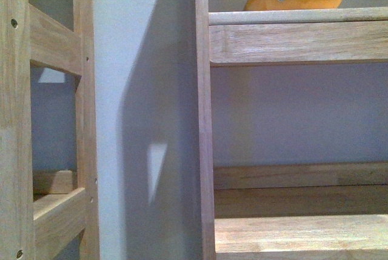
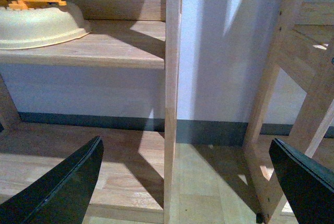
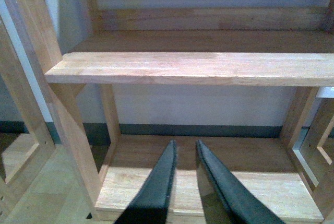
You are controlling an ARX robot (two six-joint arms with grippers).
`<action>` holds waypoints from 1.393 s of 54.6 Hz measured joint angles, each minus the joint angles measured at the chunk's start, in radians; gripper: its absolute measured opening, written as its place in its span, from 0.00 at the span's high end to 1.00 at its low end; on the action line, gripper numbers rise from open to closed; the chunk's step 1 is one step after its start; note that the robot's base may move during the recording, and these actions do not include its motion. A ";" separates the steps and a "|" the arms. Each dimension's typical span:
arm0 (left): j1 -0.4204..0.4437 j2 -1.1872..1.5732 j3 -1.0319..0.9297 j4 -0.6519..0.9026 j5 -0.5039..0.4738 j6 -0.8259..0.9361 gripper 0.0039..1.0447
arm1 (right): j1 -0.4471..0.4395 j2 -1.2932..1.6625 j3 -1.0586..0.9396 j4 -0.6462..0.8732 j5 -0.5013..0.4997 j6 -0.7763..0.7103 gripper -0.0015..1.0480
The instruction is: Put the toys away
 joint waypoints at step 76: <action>0.000 0.000 0.000 0.000 0.000 0.000 0.06 | -0.002 -0.105 -0.116 0.023 -0.002 -0.006 0.15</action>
